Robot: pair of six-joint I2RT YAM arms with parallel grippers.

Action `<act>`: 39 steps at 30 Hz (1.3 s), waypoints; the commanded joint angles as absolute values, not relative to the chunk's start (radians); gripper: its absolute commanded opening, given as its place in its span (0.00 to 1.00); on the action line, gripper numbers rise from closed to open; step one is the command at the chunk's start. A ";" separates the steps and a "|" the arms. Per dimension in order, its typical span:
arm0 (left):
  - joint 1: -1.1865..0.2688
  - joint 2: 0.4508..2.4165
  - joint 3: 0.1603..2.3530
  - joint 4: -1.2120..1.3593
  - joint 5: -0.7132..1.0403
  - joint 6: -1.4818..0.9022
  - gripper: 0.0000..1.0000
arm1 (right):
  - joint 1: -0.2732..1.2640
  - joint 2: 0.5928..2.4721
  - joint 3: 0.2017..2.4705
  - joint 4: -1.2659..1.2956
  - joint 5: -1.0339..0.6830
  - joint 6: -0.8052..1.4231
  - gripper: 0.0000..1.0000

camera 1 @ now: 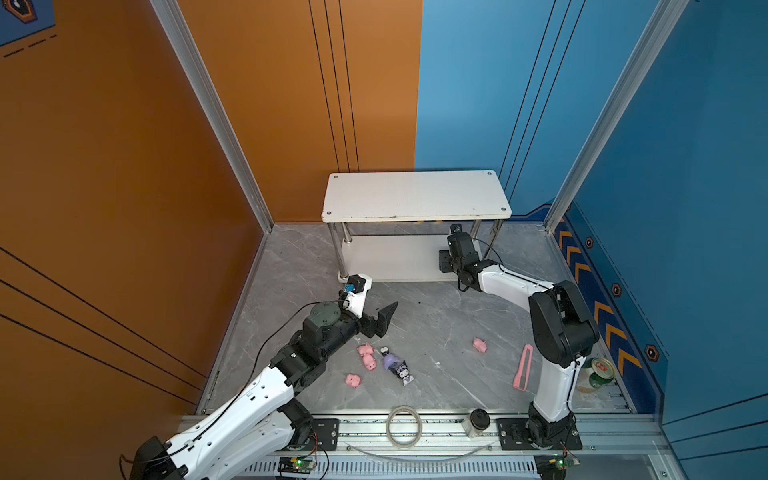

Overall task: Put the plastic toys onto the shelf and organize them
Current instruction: 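Lower the Kuromi onto the lower shelf near its far leg and open the right gripper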

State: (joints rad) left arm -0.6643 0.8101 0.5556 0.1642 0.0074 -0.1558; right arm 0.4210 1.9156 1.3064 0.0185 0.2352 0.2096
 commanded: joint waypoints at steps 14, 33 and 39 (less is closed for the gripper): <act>-0.653 0.810 0.570 0.172 0.023 -0.170 0.94 | 0.379 1.898 1.304 -0.006 0.143 0.202 0.68; -0.653 0.797 0.565 0.175 0.035 -0.186 0.95 | 0.388 1.693 1.229 -0.059 0.117 0.210 0.73; -0.652 0.790 0.560 0.175 0.035 -0.190 0.95 | 0.390 1.607 1.147 -0.072 0.075 0.266 0.46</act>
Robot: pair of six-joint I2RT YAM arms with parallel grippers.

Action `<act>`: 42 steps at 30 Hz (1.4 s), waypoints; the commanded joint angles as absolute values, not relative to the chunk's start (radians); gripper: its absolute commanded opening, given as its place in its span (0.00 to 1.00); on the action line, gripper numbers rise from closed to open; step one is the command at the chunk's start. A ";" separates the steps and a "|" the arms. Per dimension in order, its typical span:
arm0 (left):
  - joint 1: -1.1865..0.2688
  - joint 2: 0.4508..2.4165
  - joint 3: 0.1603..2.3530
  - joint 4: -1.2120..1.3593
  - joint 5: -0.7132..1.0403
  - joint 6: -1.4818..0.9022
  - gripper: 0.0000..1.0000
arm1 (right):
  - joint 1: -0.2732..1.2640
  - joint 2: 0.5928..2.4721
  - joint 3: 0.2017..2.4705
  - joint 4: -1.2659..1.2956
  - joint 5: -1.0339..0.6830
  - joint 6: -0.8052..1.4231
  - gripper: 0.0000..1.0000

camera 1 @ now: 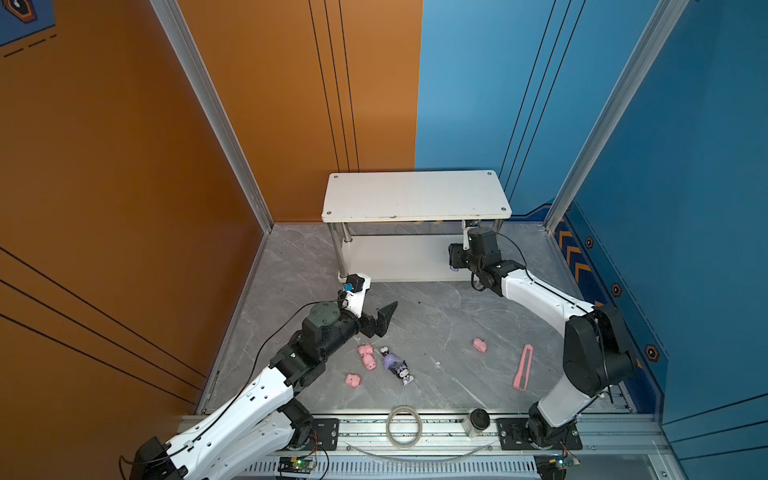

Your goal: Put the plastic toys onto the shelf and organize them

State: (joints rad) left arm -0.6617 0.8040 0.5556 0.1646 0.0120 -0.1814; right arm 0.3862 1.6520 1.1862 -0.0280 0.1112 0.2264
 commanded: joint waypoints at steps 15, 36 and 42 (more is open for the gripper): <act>-0.652 0.802 0.560 0.186 0.043 -0.190 0.96 | 0.310 1.604 1.155 -0.202 -0.154 0.427 0.00; -0.650 0.811 0.562 0.186 0.035 -0.186 0.97 | 0.301 1.668 1.152 -0.102 -0.030 0.436 0.00; -0.649 0.813 0.560 0.185 0.035 -0.185 0.97 | 0.301 1.693 1.173 -0.087 -0.014 0.436 0.00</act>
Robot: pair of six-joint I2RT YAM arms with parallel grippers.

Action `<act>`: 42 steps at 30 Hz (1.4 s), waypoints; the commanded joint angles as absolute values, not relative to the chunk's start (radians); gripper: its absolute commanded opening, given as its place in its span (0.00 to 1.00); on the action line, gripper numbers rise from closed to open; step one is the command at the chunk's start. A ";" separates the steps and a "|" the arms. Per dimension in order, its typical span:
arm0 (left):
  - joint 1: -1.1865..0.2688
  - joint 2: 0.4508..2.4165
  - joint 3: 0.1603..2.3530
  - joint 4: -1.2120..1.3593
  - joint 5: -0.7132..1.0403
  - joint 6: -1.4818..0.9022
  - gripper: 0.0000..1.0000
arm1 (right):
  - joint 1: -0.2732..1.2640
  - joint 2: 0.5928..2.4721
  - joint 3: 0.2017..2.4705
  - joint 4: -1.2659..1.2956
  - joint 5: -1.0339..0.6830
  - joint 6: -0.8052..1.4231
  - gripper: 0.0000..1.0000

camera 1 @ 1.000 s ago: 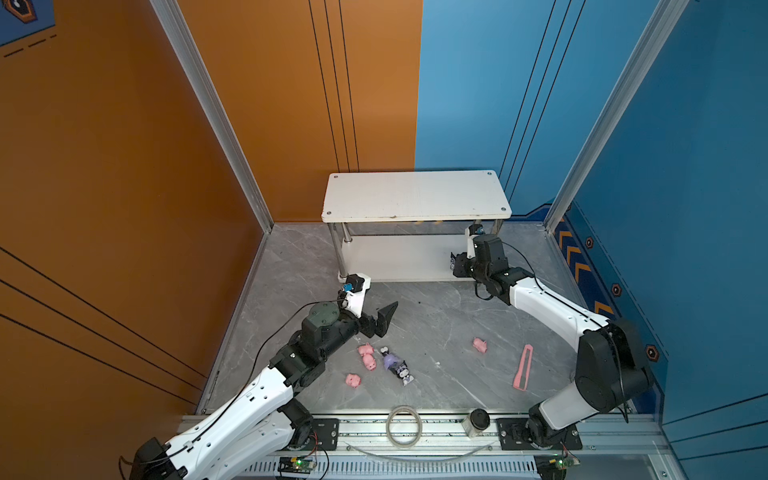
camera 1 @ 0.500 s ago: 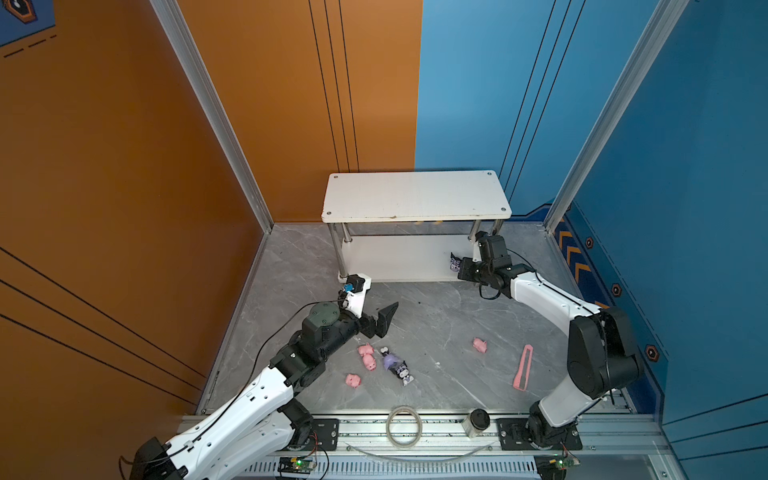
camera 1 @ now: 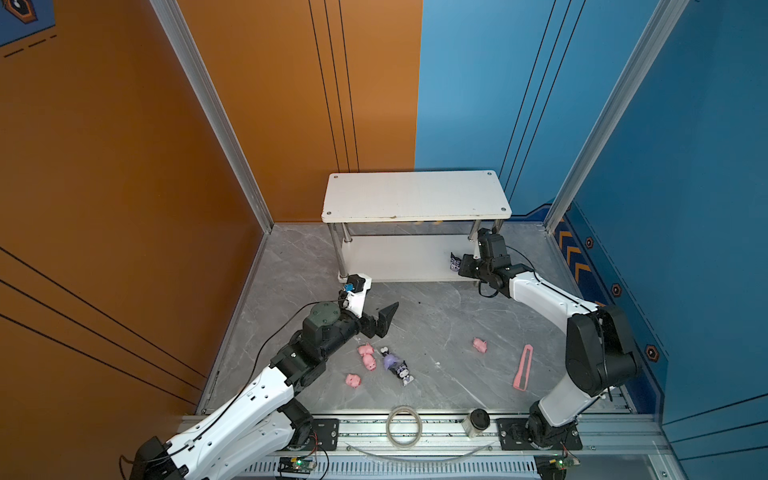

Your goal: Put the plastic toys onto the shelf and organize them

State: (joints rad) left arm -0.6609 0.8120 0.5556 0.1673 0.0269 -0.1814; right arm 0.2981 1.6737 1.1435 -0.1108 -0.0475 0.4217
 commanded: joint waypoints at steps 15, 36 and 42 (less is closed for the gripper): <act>-0.645 0.818 0.560 0.186 0.033 -0.181 0.97 | 0.310 1.731 1.211 -0.086 0.041 0.412 0.00; -0.644 0.804 0.560 0.176 0.023 -0.193 0.97 | 0.339 1.633 1.142 -0.113 0.071 0.402 0.00; -0.646 0.782 0.559 0.117 -0.016 -0.214 0.95 | 0.392 1.511 1.035 -0.137 0.098 0.424 0.00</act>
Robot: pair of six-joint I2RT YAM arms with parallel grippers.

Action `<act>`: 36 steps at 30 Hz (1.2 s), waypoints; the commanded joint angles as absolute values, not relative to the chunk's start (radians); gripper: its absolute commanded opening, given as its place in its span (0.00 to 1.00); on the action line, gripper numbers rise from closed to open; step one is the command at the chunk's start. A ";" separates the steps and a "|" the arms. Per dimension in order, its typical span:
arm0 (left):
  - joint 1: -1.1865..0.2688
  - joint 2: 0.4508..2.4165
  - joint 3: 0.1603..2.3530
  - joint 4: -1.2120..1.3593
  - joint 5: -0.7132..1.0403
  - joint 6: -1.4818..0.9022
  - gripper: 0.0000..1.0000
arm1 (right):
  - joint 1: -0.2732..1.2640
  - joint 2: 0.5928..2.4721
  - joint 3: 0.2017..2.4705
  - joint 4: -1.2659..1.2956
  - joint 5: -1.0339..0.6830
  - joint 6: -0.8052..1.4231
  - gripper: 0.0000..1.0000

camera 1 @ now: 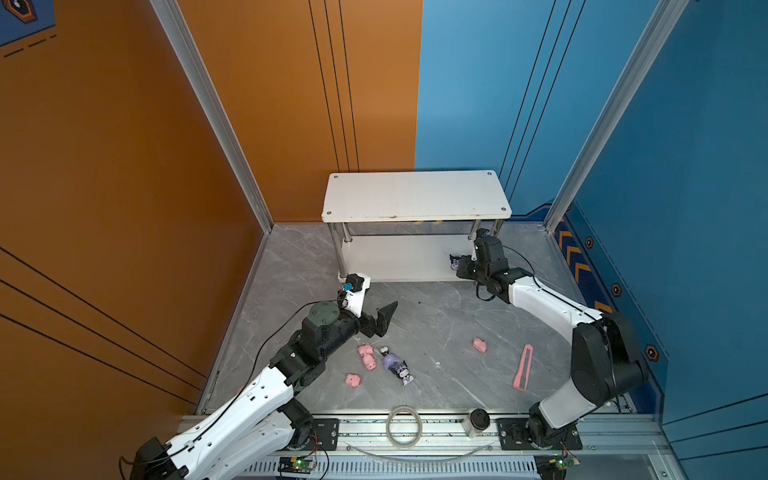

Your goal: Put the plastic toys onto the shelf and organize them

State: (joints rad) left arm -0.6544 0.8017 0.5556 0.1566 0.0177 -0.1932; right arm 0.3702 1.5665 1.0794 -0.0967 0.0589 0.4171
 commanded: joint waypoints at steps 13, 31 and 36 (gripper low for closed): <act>-0.653 0.668 0.467 -0.145 -0.092 -0.377 0.22 | 0.782 1.337 0.825 -0.207 0.055 0.430 0.00; -0.679 0.521 0.339 -0.261 -0.245 -0.532 0.16 | 1.074 1.681 1.010 -0.094 -0.150 0.393 0.00; -0.675 0.548 0.337 -0.231 -0.237 -0.521 0.16 | 1.059 1.743 1.050 -0.097 -0.147 0.398 0.00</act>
State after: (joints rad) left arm -0.6754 0.5350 0.3458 -0.2516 -0.2180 -0.5186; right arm 1.0683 1.7107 1.0122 -0.1108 -0.1360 0.4152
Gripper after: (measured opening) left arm 0.164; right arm 0.047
